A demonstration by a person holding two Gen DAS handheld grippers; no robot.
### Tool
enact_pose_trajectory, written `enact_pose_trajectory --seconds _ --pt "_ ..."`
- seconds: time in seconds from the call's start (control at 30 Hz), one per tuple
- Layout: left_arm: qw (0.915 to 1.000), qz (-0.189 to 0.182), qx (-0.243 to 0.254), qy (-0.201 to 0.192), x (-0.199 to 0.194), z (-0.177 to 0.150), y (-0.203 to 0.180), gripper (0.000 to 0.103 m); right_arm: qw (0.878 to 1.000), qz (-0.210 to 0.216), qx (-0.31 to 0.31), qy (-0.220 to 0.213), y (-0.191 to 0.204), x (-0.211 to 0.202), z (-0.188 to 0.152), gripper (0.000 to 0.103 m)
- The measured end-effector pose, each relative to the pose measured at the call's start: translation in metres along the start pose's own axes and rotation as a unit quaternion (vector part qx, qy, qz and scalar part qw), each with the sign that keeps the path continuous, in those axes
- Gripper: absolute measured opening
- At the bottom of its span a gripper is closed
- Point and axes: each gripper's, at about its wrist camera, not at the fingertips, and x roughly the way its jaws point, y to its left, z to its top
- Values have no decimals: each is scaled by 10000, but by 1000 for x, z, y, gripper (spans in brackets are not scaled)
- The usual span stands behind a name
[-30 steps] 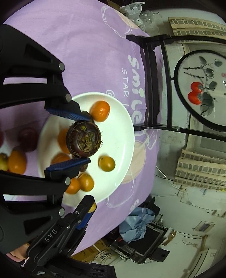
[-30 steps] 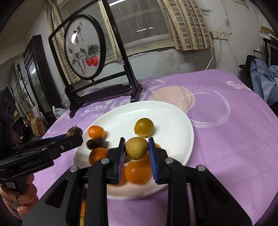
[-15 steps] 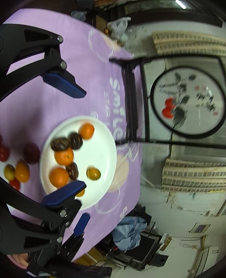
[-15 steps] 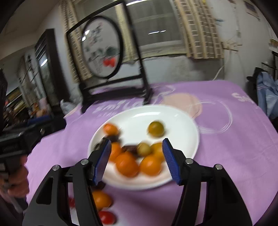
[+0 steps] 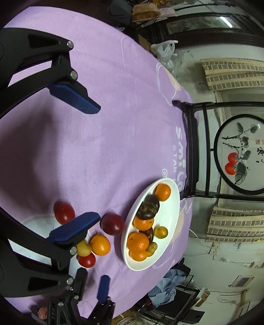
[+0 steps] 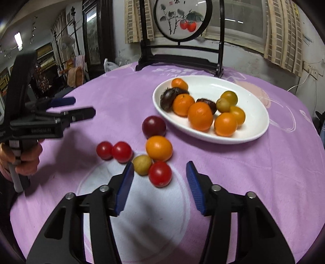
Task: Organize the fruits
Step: 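Move both open tools back toward the remaining fruits on the dish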
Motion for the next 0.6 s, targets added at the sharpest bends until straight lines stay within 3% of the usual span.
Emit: enact_pose_trajectory --seconds 0.37,0.6 --pt "9999 -7 -120 36 -1 1 5 99 9995 -63 -136 273 7 12 -9 42" --pt "9991 -268 -303 149 -2 3 8 99 9992 -161 -169 333 7 19 -10 37"
